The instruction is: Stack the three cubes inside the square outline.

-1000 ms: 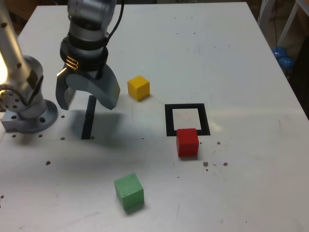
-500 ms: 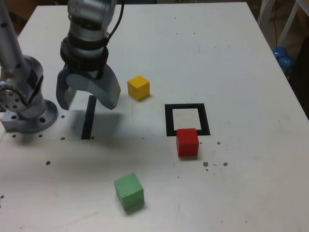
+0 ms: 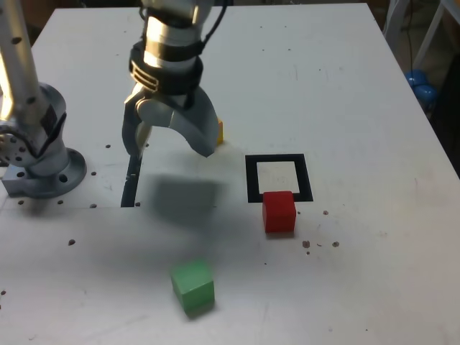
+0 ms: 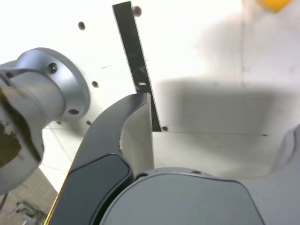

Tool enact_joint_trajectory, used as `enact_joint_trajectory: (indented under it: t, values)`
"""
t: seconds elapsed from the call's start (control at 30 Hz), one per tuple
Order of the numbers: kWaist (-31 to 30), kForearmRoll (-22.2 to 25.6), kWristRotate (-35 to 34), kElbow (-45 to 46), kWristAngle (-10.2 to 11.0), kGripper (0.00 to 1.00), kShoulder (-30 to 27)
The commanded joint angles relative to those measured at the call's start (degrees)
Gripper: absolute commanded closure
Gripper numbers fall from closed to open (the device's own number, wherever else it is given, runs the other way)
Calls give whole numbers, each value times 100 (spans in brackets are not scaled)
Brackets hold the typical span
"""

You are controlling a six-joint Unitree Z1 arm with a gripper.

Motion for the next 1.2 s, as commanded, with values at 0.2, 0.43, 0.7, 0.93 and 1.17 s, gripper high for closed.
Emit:
enact_joint_trajectory:
  t: [0.2,0.43,0.7,0.93,1.17]
  values:
    - [-392,695,-322,-1693,-254,1,872]
    - [-550,1029,-524,-2701,-412,1,1531]
    - [-570,1079,-594,-3165,-459,2,2100]
    - [-570,970,-613,-3317,-577,4,2493]
    - [-578,875,-605,-3431,-635,10,2721]
